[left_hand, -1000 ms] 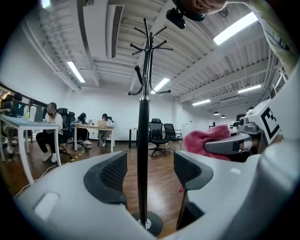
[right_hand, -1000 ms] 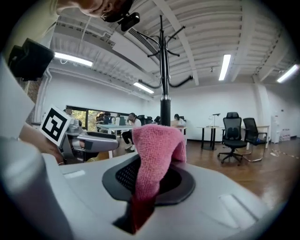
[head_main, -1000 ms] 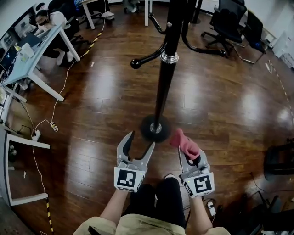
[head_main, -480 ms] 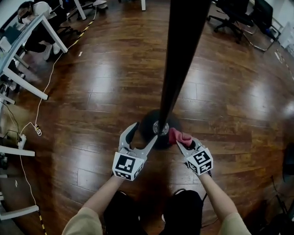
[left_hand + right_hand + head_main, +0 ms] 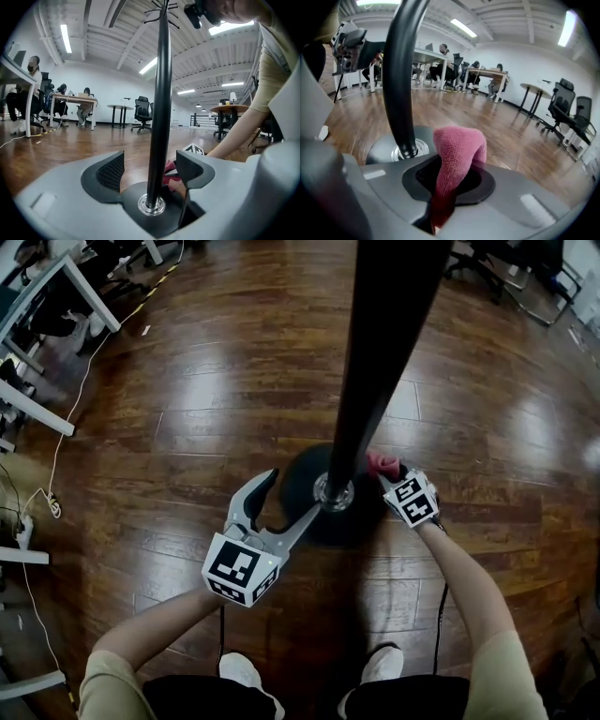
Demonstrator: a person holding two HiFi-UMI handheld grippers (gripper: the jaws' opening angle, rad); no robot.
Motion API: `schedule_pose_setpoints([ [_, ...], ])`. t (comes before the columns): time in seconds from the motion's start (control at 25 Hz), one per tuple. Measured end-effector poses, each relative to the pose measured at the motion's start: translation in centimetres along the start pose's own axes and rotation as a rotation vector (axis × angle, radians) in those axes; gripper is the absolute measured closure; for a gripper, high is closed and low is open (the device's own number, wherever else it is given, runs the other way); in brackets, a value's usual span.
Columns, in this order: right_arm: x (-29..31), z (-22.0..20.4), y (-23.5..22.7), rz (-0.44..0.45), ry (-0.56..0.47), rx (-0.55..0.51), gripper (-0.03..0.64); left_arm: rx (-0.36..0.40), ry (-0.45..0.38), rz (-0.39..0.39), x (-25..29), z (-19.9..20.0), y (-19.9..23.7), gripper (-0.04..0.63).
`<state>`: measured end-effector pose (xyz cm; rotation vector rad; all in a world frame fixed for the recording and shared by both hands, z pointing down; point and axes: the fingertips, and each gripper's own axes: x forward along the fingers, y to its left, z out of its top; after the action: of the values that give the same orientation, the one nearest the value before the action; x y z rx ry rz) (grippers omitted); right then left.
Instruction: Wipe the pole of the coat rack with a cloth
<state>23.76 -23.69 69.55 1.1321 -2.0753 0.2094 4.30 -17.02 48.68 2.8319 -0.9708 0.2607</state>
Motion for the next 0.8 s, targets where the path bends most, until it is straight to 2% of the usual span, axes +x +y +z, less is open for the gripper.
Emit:
schedule_pose_setpoints([
  [0.08, 2.6, -0.4, 0.3, 0.036, 0.055, -0.075, 0.565, 0.003, 0.012, 0.013, 0.0, -1.1, 0.4, 0.276],
  [0.16, 4.6, 0.0, -0.2, 0.041, 0.067, -0.159, 0.565, -0.033, 0.014, 0.032, -0.1, -1.8, 1.0, 0.276],
  [0.28, 7.2, -0.2, -1.3, 0.054, 0.108, -0.35, 0.569, -0.056, -0.001, 0.046, -0.5, -2.4, 1.2, 0.276],
  [0.4, 8.9, -1.4, -0.5, 0.128, 0.142, -0.485, 0.569, -0.036, 0.028, 0.042, -1.0, -4.1, 1.1, 0.278],
  [0.52, 9.5, -2.9, 1.6, 0.196, 0.136, -0.628, 0.571, -0.056, 0.057, 0.043, -1.1, -5.8, 1.2, 0.278],
  [0.68, 8.9, -3.7, 2.7, 0.219, 0.118, -0.684, 0.577, -0.052, 0.063, 0.035, -0.8, -6.7, 0.7, 0.278],
  [0.8, 8.0, -4.6, 3.8, 0.269, 0.147, -0.739, 0.577, -0.018, 0.062, -0.027, -0.1, -7.6, -0.8, 0.278],
])
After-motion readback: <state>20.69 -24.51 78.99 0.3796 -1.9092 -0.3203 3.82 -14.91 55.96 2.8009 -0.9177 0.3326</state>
